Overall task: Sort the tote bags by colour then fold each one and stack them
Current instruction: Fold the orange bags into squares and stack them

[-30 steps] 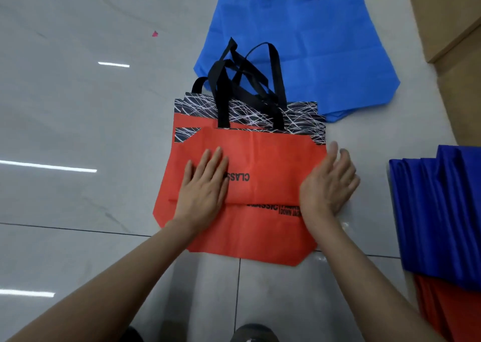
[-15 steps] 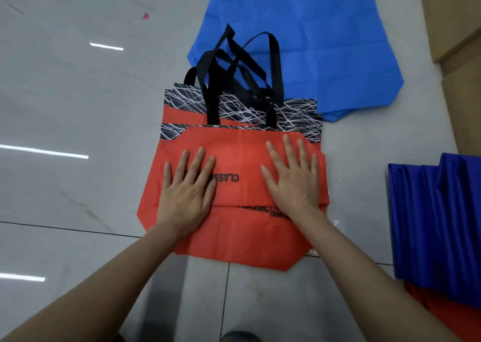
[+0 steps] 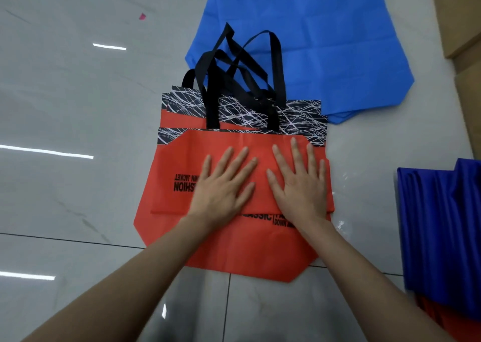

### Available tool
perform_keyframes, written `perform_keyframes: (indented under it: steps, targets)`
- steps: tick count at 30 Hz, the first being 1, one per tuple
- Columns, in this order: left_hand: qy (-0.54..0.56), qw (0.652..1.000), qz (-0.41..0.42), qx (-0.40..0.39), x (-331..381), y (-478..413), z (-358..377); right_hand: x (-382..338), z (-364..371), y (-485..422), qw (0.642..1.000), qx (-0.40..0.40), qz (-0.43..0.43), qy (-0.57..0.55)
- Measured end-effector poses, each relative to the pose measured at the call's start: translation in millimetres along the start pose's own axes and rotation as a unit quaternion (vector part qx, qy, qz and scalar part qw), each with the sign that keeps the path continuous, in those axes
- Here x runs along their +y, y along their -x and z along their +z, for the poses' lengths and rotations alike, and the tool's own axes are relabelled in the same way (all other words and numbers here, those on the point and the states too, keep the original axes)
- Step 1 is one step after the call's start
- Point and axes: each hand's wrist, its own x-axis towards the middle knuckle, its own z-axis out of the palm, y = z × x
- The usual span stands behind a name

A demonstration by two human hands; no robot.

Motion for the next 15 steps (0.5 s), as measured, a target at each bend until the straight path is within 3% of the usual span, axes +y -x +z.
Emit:
perform_keyframes:
  steps: [5,10,13,15]
  targets:
    - [-0.015,0.995,-0.091,0.028,-62.2,18.5,-7.9,-1.2,-0.1,0.5,1.0,0.012,-0.001,0.0]
    - [-0.026,0.997,-0.067,0.017,-60.1,20.4,-9.0,-23.1,-22.6,-35.0,0.983,0.124,0.096,-0.099]
    - [-0.036,0.999,-0.037,0.01,-57.4,35.7,-7.4,-41.8,-33.3,-59.5,0.976,0.069,0.173,-0.112]
    - [-0.033,0.999,-0.033,0.004,-52.2,45.9,-6.3,-51.2,-31.6,-66.0,0.976,0.048,0.17,-0.127]
